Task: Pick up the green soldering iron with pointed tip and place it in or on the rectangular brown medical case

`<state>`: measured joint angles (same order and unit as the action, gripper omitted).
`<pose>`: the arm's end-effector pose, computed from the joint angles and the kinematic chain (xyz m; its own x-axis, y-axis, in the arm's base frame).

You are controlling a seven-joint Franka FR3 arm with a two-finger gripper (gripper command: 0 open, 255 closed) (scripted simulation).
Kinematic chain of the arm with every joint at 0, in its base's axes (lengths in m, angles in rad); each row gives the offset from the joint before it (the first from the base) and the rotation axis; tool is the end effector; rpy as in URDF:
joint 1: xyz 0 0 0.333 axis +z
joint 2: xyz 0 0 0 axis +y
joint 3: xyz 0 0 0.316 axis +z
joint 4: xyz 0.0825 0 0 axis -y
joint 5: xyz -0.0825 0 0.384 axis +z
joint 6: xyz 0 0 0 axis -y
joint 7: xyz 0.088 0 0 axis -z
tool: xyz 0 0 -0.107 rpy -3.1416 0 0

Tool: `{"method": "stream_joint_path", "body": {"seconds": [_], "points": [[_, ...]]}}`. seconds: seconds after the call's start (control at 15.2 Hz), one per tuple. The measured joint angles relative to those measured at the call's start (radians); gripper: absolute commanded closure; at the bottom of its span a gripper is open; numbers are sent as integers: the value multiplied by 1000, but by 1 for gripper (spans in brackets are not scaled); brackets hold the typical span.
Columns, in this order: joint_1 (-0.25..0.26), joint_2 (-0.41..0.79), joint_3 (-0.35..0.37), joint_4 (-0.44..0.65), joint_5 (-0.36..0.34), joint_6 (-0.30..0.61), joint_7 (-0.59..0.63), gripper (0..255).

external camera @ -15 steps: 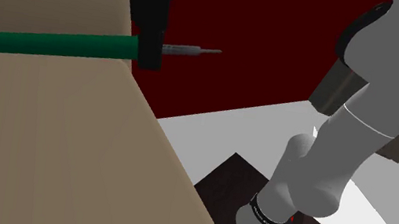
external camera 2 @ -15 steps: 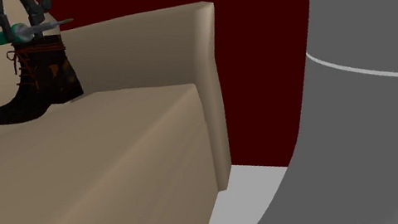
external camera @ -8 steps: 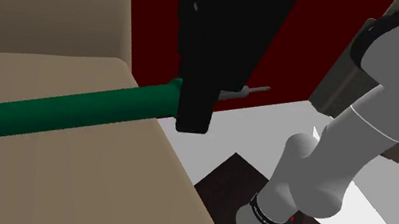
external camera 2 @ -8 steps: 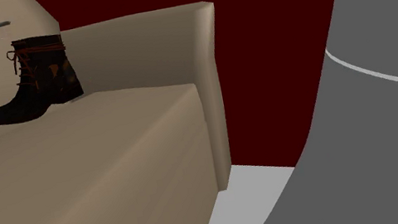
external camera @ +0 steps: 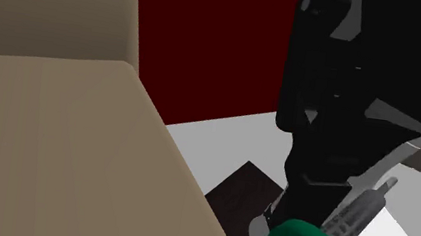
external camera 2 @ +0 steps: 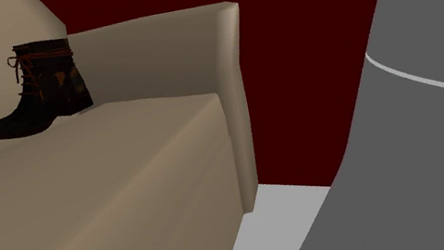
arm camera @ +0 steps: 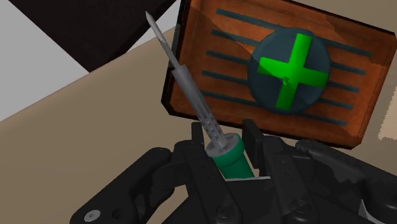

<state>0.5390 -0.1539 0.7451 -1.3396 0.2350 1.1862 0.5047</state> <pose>0.0618 0.4640 0.7512 0.6506 0.7540 -0.0907 0.7495 -0.6567 -0.0834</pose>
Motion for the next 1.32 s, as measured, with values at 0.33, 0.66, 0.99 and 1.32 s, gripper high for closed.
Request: {"method": "stream_joint_path", "body": {"seconds": [0.33, 0.66, 0.99, 1.32], "points": [[55, 51, 117, 45, -22, 20, 164, 255], [110, 110, 207, 66, -68, 56, 296, 255], [96, 26, 169, -65, -4, 129, 244, 255], [95, -26, 144, -170, 31, 194, 204, 255]]}}
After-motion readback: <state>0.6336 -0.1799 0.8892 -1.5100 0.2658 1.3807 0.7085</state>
